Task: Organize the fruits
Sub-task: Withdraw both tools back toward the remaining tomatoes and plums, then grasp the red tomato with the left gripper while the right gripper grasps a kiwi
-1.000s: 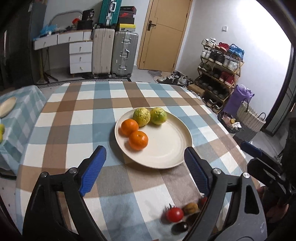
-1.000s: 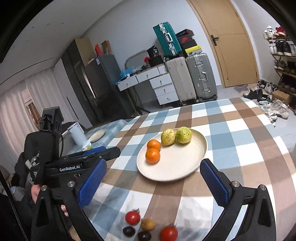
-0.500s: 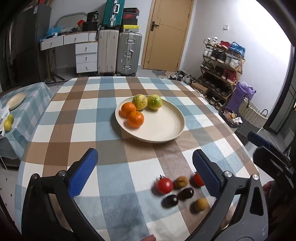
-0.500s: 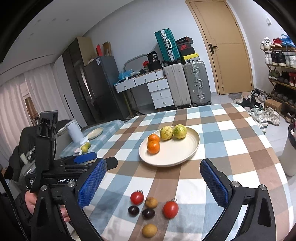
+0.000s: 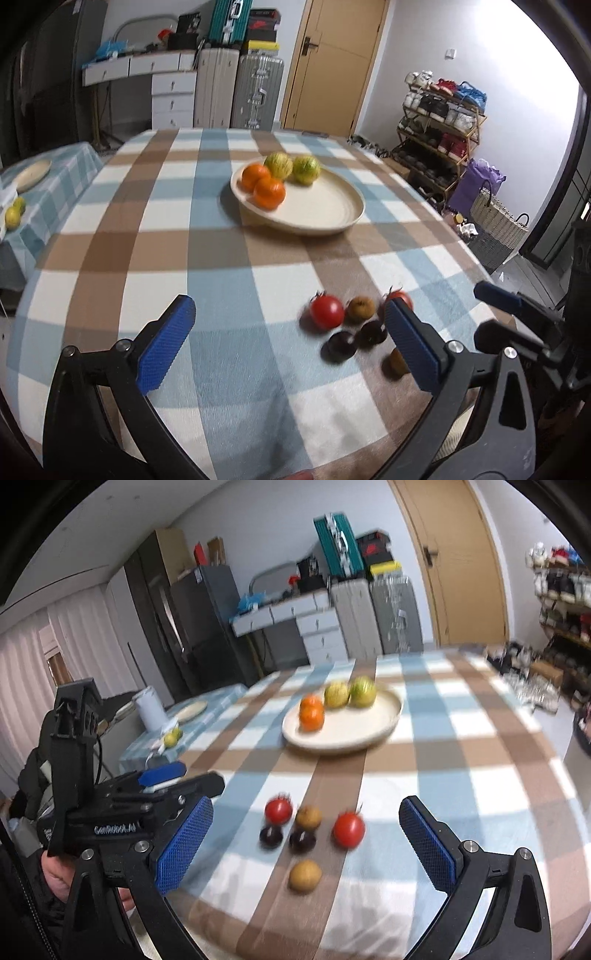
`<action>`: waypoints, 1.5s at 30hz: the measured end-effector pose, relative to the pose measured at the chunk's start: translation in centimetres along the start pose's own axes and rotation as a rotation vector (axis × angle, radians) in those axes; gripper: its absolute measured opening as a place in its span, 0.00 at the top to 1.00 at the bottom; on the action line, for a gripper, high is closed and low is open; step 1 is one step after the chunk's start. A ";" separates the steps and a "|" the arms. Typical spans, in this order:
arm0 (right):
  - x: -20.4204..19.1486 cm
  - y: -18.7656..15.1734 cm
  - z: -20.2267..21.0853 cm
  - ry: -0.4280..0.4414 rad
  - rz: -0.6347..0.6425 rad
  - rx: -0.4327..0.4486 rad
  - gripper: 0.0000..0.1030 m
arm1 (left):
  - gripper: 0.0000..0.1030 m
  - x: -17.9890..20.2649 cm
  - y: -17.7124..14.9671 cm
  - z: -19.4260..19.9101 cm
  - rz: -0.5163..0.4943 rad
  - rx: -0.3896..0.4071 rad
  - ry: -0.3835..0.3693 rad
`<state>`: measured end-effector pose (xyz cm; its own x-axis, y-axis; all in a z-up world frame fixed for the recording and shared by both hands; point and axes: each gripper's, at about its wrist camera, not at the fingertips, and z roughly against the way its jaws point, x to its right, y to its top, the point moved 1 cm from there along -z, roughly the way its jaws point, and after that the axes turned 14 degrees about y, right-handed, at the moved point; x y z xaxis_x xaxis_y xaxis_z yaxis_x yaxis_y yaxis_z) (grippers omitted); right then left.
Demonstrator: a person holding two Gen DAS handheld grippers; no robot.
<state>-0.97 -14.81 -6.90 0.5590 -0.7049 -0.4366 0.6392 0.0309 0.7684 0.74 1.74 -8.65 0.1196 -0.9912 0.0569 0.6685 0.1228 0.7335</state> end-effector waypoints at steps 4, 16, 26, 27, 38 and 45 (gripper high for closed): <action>0.5 -1.6 -0.9 0.006 -0.033 -0.040 0.00 | 0.01 -0.6 -0.4 -0.9 0.021 -0.025 0.006; 0.9 -3.6 -3.4 0.049 -0.054 -0.134 0.12 | 0.01 -1.0 -0.4 -2.4 0.036 -0.041 0.007; 1.5 -4.3 -4.4 0.062 -0.073 -0.164 0.33 | 0.01 -0.8 -0.5 -3.2 0.036 -0.049 0.017; 1.5 -4.3 -4.4 0.062 -0.073 -0.164 0.37 | 0.01 -0.8 -0.5 -3.4 0.039 -0.053 0.018; 2.1 -4.7 -4.1 0.063 -0.068 -0.146 0.75 | 0.01 -1.1 -0.4 -4.6 0.035 -0.085 -0.015; 2.6 -3.9 -2.9 0.078 -0.073 -0.088 0.75 | 0.01 -0.4 0.1 -6.3 0.015 -0.140 -0.078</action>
<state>-0.42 -14.71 -12.41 0.5466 -0.6505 -0.5274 0.7216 0.0464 0.6907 5.40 2.42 -12.92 0.0767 -0.9893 0.1238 0.7633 0.1382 0.6311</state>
